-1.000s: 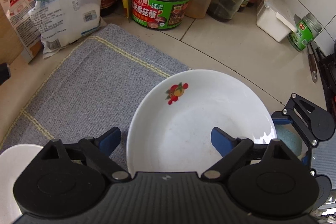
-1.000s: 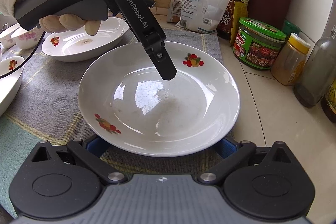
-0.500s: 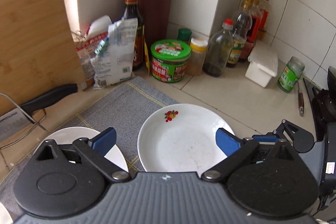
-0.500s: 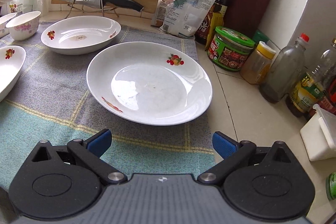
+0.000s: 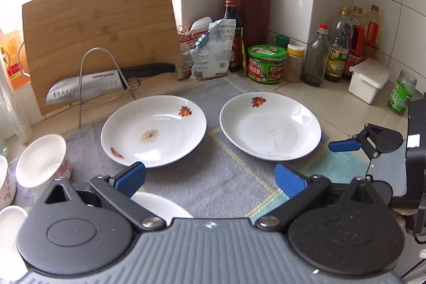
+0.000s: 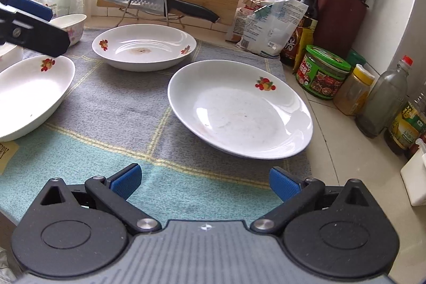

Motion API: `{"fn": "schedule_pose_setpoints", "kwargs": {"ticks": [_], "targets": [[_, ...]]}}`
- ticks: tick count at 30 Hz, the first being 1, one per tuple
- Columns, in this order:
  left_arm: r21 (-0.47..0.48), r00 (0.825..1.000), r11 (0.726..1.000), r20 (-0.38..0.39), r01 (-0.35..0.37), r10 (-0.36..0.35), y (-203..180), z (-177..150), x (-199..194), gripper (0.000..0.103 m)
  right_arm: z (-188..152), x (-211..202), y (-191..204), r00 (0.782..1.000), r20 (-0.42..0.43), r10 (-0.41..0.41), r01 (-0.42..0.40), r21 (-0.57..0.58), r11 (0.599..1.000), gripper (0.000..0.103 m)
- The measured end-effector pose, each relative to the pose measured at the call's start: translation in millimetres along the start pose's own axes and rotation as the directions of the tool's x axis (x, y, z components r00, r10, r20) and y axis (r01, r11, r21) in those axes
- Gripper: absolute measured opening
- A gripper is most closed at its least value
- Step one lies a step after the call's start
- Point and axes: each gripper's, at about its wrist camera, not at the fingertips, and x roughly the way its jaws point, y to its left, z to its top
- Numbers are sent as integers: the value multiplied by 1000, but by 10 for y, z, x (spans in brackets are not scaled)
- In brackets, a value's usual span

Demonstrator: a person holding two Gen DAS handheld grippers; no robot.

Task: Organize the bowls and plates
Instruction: 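Move the right gripper to the rim of the large flat fruit-decal plate and grasp it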

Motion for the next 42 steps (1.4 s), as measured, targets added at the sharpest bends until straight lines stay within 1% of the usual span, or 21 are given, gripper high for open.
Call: {"fn": "schedule_pose_setpoints", "kwargs": {"ticks": [6,8,10,12,16,21,25,27,32,37,39,42], "targets": [[-69,999,997,-17,-47,46,180,-295,-197,102,98,-75,247,999,17,29,-28,-13,1000,103],[-76,999,996,-25,-49,47,276,-383,-251,102,143,-83,338,999,18,32,-32,-16,999,103],[-67,998,996,-36,-51,49,376,-456,-295,102,182,-93,440,1000,14,17,-17,-13,1000,103],[-74,998,996,-58,-41,36,510,-526,-340,102,217,-102,532,1000,3,3,-3,-4,1000,103],[-81,998,997,-58,-16,11,759,-681,-516,102,266,-128,700,1000,-16,-5,6,46,999,103],[-55,997,998,-72,1,-4,1015,-880,-674,102,349,-172,872,999,-30,-45,47,78,996,103],[-29,995,999,-90,35,-37,1180,-1055,-694,102,434,-232,978,996,-24,-81,83,103,991,103],[-6,991,999,-125,50,-50,1218,-1138,-638,102,476,-252,1022,997,-27,-72,75,120,990,103],[32,986,996,-144,84,-79,1226,-1244,-555,102,569,-290,1191,998,-33,-49,52,116,992,103],[23,984,997,-167,71,-66,1199,-1312,-432,102,582,-235,1360,998,-56,5,0,80,997,103],[16,982,997,-176,78,-74,1193,-1325,-390,102,592,-201,1413,998,-61,22,-18,58,998,103],[43,981,997,-185,66,-57,1135,-1327,-367,102,611,-139,1439,995,-71,70,-67,42,997,103]]}}
